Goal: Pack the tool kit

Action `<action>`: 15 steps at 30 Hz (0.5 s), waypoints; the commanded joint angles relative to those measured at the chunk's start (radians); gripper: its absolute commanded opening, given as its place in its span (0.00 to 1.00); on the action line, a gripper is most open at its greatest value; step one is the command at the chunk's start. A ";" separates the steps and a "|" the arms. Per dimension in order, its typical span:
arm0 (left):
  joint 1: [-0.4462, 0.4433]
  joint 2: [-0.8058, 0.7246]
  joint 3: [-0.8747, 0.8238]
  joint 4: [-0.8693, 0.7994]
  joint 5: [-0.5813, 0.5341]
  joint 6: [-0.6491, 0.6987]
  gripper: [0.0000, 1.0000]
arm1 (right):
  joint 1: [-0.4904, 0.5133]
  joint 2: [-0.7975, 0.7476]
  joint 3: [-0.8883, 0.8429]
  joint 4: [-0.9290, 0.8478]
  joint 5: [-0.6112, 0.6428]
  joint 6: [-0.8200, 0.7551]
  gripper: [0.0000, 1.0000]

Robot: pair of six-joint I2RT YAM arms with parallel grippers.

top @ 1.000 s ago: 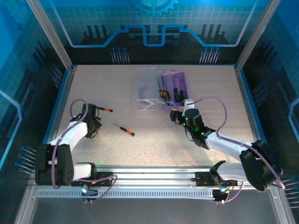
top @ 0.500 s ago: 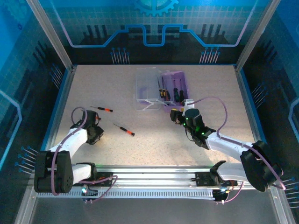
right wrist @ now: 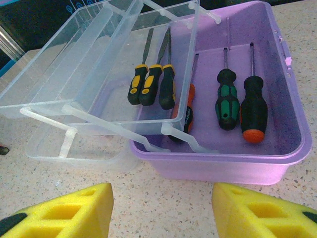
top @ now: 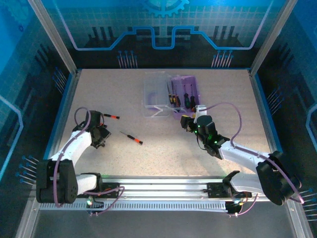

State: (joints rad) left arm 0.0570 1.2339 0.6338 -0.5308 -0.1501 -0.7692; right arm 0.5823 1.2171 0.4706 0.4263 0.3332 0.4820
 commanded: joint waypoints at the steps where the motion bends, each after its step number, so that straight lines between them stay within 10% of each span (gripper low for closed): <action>1: 0.009 0.060 0.027 -0.045 -0.037 0.010 0.52 | 0.000 -0.022 -0.012 -0.006 0.015 0.007 0.56; 15: 0.009 0.156 0.007 -0.027 -0.066 -0.039 0.39 | 0.000 -0.030 -0.014 -0.010 0.023 0.010 0.56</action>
State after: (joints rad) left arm 0.0589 1.3777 0.6445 -0.5476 -0.1947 -0.7898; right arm 0.5823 1.1957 0.4637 0.4175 0.3336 0.4820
